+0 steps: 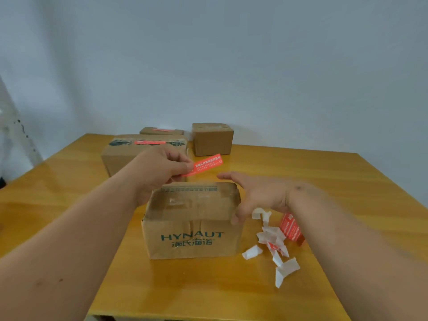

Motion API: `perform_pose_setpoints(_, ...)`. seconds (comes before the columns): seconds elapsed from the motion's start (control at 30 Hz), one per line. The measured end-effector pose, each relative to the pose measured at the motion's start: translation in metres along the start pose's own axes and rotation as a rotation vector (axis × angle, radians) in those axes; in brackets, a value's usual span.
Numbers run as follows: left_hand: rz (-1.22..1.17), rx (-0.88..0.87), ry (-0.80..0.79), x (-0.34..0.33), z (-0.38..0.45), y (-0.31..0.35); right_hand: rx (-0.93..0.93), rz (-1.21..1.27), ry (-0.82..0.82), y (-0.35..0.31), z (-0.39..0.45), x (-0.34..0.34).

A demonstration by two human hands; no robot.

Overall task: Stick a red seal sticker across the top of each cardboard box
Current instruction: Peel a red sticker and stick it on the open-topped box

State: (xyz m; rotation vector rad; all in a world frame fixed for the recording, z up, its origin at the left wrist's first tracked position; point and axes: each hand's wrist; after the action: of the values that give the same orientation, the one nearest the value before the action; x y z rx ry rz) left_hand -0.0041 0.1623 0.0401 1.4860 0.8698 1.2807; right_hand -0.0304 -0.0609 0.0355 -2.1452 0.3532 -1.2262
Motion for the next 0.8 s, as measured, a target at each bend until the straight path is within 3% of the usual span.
perform_pose_setpoints(0.17,0.051,0.064,-0.045,0.001,0.003,-0.006,0.060,0.187,0.538,-0.012,0.014,0.004)
perform_pose_setpoints(0.23,0.059,0.075,-0.051,0.001,0.002,-0.006,0.098,0.153,0.625,-0.014,0.022,-0.001)
perform_pose_setpoints(0.57,0.128,0.100,0.002,0.010,-0.009,-0.008,0.124,0.067,0.602,-0.026,0.024,-0.016)
perform_pose_setpoints(0.8,0.258,0.096,0.024,0.010,-0.014,-0.013,0.031,-0.066,0.554,-0.035,0.029,-0.029)
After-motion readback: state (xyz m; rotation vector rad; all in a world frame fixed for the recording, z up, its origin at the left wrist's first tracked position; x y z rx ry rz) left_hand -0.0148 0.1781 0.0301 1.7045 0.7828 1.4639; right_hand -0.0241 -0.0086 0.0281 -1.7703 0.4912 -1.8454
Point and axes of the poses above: each hand's wrist, its own z-axis towards the middle knuckle, its own x-axis out of the back of the hand, y = z × x, and after that the axes turned 6 degrees about -z, right-handed
